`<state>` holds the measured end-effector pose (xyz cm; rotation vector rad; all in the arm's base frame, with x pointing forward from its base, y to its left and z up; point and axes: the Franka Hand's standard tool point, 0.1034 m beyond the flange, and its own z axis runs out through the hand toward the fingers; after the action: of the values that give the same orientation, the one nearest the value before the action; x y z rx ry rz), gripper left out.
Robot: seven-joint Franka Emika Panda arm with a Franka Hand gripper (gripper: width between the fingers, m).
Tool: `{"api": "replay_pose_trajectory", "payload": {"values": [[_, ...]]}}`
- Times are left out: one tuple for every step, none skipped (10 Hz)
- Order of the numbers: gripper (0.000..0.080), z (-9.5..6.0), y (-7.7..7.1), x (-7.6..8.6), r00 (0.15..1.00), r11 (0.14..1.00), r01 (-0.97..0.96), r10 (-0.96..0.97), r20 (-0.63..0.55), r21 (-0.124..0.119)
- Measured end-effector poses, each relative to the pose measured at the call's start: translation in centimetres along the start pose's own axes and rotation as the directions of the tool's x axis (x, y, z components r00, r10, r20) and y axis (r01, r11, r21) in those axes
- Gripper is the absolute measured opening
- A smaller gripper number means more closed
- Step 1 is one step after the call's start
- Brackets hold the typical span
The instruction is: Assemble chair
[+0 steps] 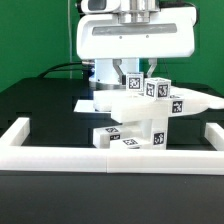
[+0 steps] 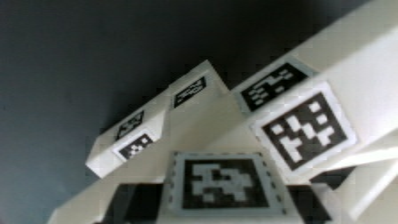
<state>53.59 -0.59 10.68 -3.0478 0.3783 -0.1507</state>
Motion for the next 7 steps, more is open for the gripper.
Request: {"api": "replay_pose_trajectory", "payload": {"values": [[0.0272, 0.02, -0.08, 0.13, 0.995, 0.995, -0.097, 0.097, -0.011, -0.001], [0.0272, 0.01, -0.05, 0.31, 0.976, 0.977, -0.215, 0.215, -0.023, 0.004], [0.0272, 0.00, -0.04, 0.50, 0.955, 0.955, -0.296, 0.296, -0.033, 0.009], [0.0272, -0.01, -0.03, 0.67, 0.936, 0.936, -0.350, 0.351, -0.040, 0.017], [0.0272, -0.01, -0.12, 0.68, 0.895, 0.896, -0.444, 0.444, -0.038, 0.025], [0.0272, -0.01, -0.16, 0.67, 0.870, 0.871, -0.490, 0.491, -0.035, 0.028], [0.0272, -0.01, -0.17, 0.67, 0.860, 0.861, -0.508, 0.509, -0.035, 0.029]]}}
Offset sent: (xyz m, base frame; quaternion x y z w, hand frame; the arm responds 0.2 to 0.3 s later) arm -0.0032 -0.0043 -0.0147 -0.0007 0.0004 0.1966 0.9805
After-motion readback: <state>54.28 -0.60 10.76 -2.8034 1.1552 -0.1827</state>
